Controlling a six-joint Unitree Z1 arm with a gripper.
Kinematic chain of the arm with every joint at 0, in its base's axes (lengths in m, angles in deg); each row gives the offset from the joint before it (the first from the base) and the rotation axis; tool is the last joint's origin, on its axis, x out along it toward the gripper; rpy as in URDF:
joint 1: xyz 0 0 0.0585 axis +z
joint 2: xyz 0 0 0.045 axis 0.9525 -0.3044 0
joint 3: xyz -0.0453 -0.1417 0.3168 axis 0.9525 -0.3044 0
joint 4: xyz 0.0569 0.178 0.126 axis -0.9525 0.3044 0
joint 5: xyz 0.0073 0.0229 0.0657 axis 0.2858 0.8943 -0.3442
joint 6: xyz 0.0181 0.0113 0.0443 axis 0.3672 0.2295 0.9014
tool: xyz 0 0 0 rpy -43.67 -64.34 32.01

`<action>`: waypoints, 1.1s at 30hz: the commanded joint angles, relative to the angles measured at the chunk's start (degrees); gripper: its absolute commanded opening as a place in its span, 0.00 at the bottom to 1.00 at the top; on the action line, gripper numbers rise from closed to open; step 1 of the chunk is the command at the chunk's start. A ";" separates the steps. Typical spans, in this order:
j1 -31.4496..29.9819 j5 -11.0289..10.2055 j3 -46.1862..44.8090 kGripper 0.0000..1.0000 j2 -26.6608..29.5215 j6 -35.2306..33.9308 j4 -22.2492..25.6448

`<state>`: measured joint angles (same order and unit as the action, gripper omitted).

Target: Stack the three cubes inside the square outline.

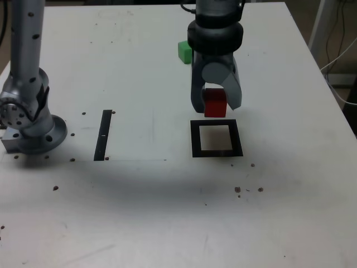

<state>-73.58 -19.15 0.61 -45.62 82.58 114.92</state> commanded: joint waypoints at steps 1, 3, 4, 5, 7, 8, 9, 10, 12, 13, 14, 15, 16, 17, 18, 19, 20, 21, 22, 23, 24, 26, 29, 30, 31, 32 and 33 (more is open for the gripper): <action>-0.45 0.09 -0.40 0.36 -0.59 -0.28 -0.58; -0.74 0.30 -0.74 0.36 -0.94 -0.44 -0.94; -0.88 0.41 -0.85 0.36 -1.13 -0.50 -1.08; -1.01 0.53 -0.97 0.36 -1.31 -0.54 -1.25; -1.19 0.81 -1.26 0.36 -1.67 -0.57 -1.68; -1.25 0.96 -1.45 0.36 -1.86 -0.58 -1.93; -1.28 1.11 -1.67 0.36 -2.04 -0.58 -2.23; -1.32 1.26 -1.92 0.36 -2.23 -0.58 -2.57; -1.33 1.55 -2.34 0.36 -2.64 -0.58 -3.15; -1.33 1.67 -2.52 0.36 -2.84 -0.58 -3.39; -1.33 1.76 -2.66 0.36 -3.02 -0.58 -3.58; -1.33 1.83 -2.76 0.36 -3.20 -0.58 -3.74; -1.33 1.88 -2.83 0.36 -3.37 -0.58 -3.85; -1.33 1.94 -2.90 0.36 -3.58 -0.58 -3.95; -1.33 1.98 -2.95 0.36 -3.76 -0.58 -4.06; -1.33 2.02 -3.01 0.36 -3.94 -0.58 -4.18; -1.33 2.07 -3.08 0.36 -4.14 -0.58 -4.33; -1.33 2.12 -3.15 0.36 -4.33 -0.58 -4.48; -1.33 2.17 -3.21 0.36 -4.54 -0.58 -4.65; -1.33 2.23 -3.27 0.36 -4.74 -0.58 -4.82; -1.33 2.27 -3.34 0.36 -4.92 -0.58 -4.99; -1.33 2.32 -3.44 0.36 -5.23 -0.57 -5.27; -1.33 2.37 -3.50 0.36 -5.57 -0.54 -5.56; -1.33 2.37 -3.51 0.36 -5.67 -0.52 -5.63; -1.33 2.37 -3.53 0.36 -5.74 -0.52 -5.72; -1.33 2.37 -3.59 0.36 -5.79 -0.50 -5.82; -1.33 2.37 -3.67 0.37 -5.84 -0.50 -5.93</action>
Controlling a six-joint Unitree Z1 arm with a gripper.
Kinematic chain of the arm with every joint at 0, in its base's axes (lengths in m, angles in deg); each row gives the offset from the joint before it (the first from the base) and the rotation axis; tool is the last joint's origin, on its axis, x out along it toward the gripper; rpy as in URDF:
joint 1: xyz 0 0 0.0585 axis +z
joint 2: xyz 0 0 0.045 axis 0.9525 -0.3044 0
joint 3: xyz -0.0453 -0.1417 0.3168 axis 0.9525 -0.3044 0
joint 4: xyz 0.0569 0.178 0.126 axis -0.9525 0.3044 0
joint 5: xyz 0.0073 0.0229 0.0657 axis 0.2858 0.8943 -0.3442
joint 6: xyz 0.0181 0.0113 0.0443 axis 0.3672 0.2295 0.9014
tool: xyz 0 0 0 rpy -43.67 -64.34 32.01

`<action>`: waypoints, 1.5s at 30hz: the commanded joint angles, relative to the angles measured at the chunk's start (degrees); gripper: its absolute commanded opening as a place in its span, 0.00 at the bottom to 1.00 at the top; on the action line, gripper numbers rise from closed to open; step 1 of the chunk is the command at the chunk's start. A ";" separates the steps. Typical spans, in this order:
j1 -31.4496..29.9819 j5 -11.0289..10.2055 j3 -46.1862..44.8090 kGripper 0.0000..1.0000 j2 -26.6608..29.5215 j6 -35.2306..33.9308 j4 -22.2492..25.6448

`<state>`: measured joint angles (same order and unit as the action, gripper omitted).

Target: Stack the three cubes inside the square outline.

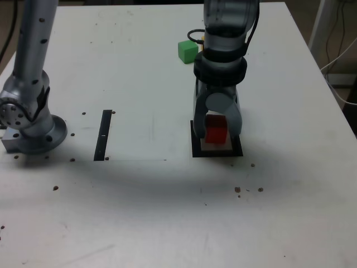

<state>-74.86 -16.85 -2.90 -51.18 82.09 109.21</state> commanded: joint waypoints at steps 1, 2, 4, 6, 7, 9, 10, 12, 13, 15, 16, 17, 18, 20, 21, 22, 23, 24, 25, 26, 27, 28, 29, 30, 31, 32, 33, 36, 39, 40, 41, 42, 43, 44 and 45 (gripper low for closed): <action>-0.05 0.08 -0.24 0.38 -0.33 0.00 -0.34; -0.04 0.13 -0.36 0.42 -0.39 0.05 -0.48; 0.01 0.32 -0.69 0.57 -0.47 0.26 -0.84; 0.12 0.60 -1.08 0.78 -0.56 0.50 -1.21; 0.18 0.72 -1.24 0.86 -0.59 0.62 -1.36; 0.26 0.86 -1.52 0.96 -0.60 0.74 -1.63; 0.30 0.89 -1.63 0.98 -0.60 0.75 -1.72; 0.34 0.92 -1.82 0.99 -0.60 0.78 -1.89; 0.36 0.93 -1.91 0.99 -0.60 0.78 -1.96; 0.44 0.95 -2.11 0.99 -0.58 0.78 -2.04; 0.49 0.94 -2.23 0.99 -0.57 0.78 -2.07; 0.56 0.93 -2.38 0.99 -0.54 0.78 -2.07; 0.66 0.90 -2.53 0.99 -0.50 0.78 -2.08; 0.92 0.79 -2.89 0.99 -0.37 0.79 -2.09; 1.08 0.68 -3.08 0.99 -0.26 0.79 -2.08; 1.26 0.49 -3.24 0.99 -0.10 0.79 -2.05; 1.44 0.25 -3.38 0.99 0.10 0.79 -1.97; 1.63 -0.04 -3.47 0.99 0.37 0.79 -1.85; 1.84 -0.38 -3.55 0.99 0.71 0.79 -1.69; 2.14 -0.89 -3.57 0.99 1.24 0.82 -1.39; 2.37 -1.30 -3.49 0.99 1.68 0.87 -1.10; 2.65 -1.68 -3.37 0.99 2.11 0.95 -0.75; 2.95 -2.02 -3.20 0.99 2.54 1.09 -0.39; 3.29 -2.33 -2.98 0.99 2.92 1.27 0.01; 3.68 -2.61 -2.71 0.99 3.23 1.50 0.48; 4.09 -2.87 -2.40 0.99 3.45 1.74 0.99; 4.54 -3.09 -2.07 0.99 3.62 2.03 1.49; 6.17 -3.85 -1.09 0.99 3.80 3.06 2.89; 8.09 -4.73 0.04 0.99 3.70 4.40 4.02; 8.78 -5.05 0.48 0.99 3.61 4.91 4.35; 9.48 -5.34 0.94 0.99 3.52 5.46 4.71; 10.18 -5.64 1.45 1.00 3.41 6.03 5.09; 10.88 -5.94 1.98 1.00 3.29 6.61 5.49; 11.80 -6.32 2.70 1.00 3.11 7.34 6.04; 12.27 -6.50 3.07 1.00 3.02 7.69 6.30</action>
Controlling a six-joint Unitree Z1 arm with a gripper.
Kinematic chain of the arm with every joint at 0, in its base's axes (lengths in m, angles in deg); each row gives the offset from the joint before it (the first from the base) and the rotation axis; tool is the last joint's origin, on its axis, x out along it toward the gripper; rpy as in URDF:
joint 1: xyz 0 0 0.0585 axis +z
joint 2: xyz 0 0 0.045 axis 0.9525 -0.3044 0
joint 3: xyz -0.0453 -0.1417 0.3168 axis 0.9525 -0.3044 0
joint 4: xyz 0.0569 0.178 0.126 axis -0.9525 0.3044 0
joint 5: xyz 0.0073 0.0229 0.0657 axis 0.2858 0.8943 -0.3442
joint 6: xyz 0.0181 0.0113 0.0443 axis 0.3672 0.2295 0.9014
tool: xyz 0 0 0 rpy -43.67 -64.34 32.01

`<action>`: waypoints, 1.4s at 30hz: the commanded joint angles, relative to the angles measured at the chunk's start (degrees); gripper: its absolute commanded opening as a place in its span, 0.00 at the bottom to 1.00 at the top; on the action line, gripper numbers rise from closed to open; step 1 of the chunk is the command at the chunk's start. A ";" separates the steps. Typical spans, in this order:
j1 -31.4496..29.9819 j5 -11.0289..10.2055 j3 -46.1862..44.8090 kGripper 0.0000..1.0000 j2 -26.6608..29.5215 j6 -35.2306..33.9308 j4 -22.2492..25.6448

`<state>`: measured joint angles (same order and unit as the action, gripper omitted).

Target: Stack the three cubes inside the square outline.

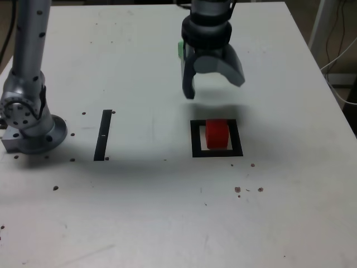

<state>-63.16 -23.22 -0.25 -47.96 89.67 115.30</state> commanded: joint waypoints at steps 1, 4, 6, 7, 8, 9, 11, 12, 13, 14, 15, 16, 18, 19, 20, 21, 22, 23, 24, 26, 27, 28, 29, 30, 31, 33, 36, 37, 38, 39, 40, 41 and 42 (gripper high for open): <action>1.51 -0.45 1.16 1.00 -0.37 0.81 0.73; 3.49 -1.19 2.85 1.00 -0.72 2.20 1.63; 4.78 -1.70 4.22 1.00 -1.08 3.07 2.19; 5.42 -1.93 4.95 1.00 -1.31 3.51 2.48; 6.01 -2.15 5.75 1.00 -1.59 3.96 2.82; 6.58 -2.37 6.59 1.00 -1.90 4.38 3.23; 7.77 -2.80 8.39 1.00 -2.59 5.21 4.07; 8.35 -2.98 9.27 1.00 -2.95 5.66 4.47; 8.89 -3.15 10.19 1.00 -3.32 6.09 4.86; 9.44 -3.31 11.12 1.00 -3.71 6.51 5.26; 9.99 -3.45 12.06 1.00 -4.09 6.96 5.61; 10.53 -3.56 13.02 1.00 -4.49 7.41 5.94; 11.58 -3.68 14.96 1.00 -5.31 8.26 6.55; 12.10 -3.74 15.95 1.00 -5.73 8.66 6.85; 12.64 -3.79 16.94 1.00 -6.16 9.05 7.13; 13.18 -3.85 17.91 1.00 -6.59 9.43 7.39; 13.96 -3.94 19.21 1.00 -7.21 9.91 7.74; 14.59 -3.99 20.18 1.00 -7.72 10.28 8.04; 15.22 -4.03 21.16 1.00 -8.26 10.65 8.37; 16.42 -4.10 23.19 1.00 -9.41 11.29 9.14; 16.99 -4.10 24.23 1.00 -10.01 11.57 9.55; 17.53 -4.10 25.24 1.00 -10.57 11.83 9.97; 18.03 -4.10 26.19 1.00 -11.10 12.04 10.38; 18.48 -4.10 27.06 1.00 -11.56 12.23 10.72; 18.91 -4.09 27.86 1.00 -11.98 12.41 10.99; 19.65 -4.07 29.30 1.00 -12.76 12.71 11.45; 20.49 -4.04 31.26 1.00 -13.96 13.04 11.94; 20.71 -4.03 31.87 1.00 -14.40 13.13 12.11; 20.92 -4.03 32.41 1.00 -14.80 13.19 12.27; 21.13 -4.03 32.85 1.00 -15.17 13.24 12.37; 21.34 -4.02 33.21 1.00 -15.51 13.28 12.45; 21.56 -4.02 33.52 1.00 -15.82 13.32 12.51; 21.83 -4.01 33.83 1.00 -16.19 13.36 12.57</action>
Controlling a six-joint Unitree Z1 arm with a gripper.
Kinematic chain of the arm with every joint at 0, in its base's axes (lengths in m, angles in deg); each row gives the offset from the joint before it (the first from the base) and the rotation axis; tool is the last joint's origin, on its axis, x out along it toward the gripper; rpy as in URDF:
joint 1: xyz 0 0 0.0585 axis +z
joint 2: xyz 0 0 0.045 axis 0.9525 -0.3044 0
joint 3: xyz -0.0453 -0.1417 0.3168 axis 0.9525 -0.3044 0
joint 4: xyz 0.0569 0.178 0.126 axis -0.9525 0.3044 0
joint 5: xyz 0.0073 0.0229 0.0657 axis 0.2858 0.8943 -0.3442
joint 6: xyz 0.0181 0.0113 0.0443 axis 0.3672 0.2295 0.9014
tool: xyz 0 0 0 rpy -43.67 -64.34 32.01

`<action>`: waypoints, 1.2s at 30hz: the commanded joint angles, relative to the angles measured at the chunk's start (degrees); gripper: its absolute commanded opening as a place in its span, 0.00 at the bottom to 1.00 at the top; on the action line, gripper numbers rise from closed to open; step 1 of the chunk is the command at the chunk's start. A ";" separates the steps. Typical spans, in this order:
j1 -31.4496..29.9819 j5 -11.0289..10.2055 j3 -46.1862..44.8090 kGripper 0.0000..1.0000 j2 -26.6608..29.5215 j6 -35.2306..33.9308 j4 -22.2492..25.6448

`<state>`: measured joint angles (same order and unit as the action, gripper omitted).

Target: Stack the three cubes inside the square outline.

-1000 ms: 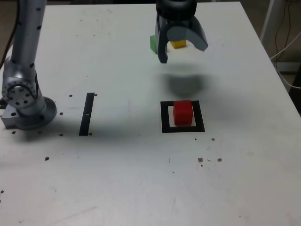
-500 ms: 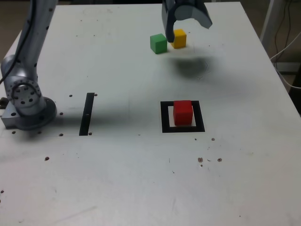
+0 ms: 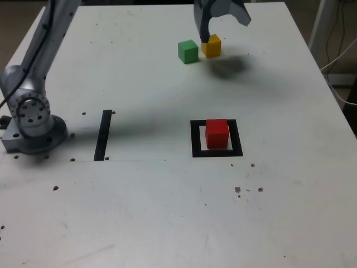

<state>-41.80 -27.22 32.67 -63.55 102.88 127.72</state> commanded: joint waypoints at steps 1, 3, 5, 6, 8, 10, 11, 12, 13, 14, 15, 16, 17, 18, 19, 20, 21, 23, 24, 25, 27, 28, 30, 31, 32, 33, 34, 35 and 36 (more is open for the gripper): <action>0.67 0.01 1.09 1.00 -0.85 0.18 0.16; 1.06 0.09 1.49 1.00 -1.37 0.23 0.16; 1.47 0.22 1.86 1.00 -1.90 0.29 0.16; 1.65 0.28 2.01 1.00 -2.14 0.32 0.16; 1.93 0.41 2.27 1.00 -2.58 0.36 0.14; 2.10 0.51 2.49 1.00 -2.99 0.39 0.11; 2.15 0.56 2.58 1.00 -3.19 0.39 0.10; 2.20 0.62 2.67 1.00 -3.40 0.39 0.07; 2.27 0.71 2.77 0.99 -3.62 0.39 0.04; 2.35 0.79 2.86 0.99 -3.83 0.39 0.03; 2.46 0.88 2.92 0.99 -4.02 0.39 0.02; 2.59 0.96 2.95 0.99 -4.18 0.39 0.01; 2.71 1.03 2.96 0.99 -4.32 0.39 0.00; 2.84 1.08 2.97 0.99 -4.44 0.39 0.00; 2.96 1.12 2.98 0.99 -4.56 0.39 0.00; 3.10 1.17 2.97 0.99 -4.70 0.39 0.00; 3.16 1.19 2.96 0.99 -4.76 0.39 0.00; 3.28 1.29 2.97 0.99 -5.02 0.40 -0.01; 3.30 1.37 2.98 0.99 -5.14 0.41 -0.02; 3.32 1.47 2.97 0.99 -5.26 0.42 -0.02; 3.34 1.68 2.96 0.99 -5.48 0.44 -0.03; 3.35 1.80 2.96 0.99 -5.60 0.44 -0.04; 3.34 2.02 2.97 0.99 -5.86 0.45 -0.11; 3.35 2.12 3.00 0.99 -6.00 0.46 -0.15; 3.35 2.21 3.02 0.99 -6.16 0.46 -0.20; 3.35 2.29 3.07 0.99 -6.33 0.45 -0.26; 3.35 2.38 3.12 0.99 -6.51 0.45 -0.29; 3.38 2.45 3.18 0.99 -6.67 0.44 -0.33; 3.42 2.50 3.23 0.98 -6.82 0.44 -0.35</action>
<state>-38.54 -24.84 35.58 -69.86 103.22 127.58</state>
